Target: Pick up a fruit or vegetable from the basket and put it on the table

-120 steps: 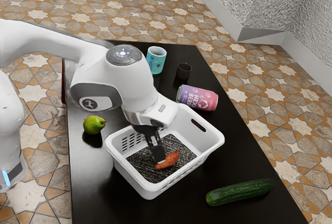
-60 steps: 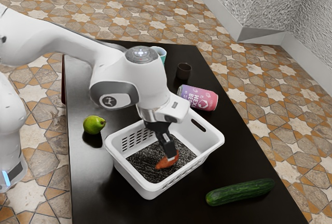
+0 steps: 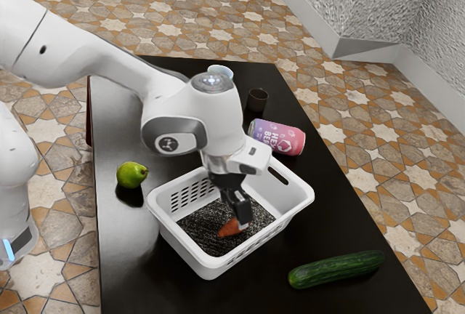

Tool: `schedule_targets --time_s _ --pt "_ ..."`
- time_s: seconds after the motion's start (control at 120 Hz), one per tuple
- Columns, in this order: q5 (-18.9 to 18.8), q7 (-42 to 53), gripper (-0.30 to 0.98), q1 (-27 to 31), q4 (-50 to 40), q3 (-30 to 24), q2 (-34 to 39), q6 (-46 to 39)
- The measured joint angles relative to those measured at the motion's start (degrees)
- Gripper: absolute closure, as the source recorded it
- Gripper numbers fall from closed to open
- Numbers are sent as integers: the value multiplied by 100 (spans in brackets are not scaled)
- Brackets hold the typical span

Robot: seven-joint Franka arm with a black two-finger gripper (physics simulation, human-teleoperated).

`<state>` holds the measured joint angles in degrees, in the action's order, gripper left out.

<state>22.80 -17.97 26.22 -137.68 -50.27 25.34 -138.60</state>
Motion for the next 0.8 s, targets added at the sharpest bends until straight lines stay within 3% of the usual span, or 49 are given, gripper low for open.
schedule_targets --time_s 0.433,0.8 --pt "-33 19 1 14 -7 -10 -527 -384" --pt "-288 28 1 214 -12 -10 -895 -672"
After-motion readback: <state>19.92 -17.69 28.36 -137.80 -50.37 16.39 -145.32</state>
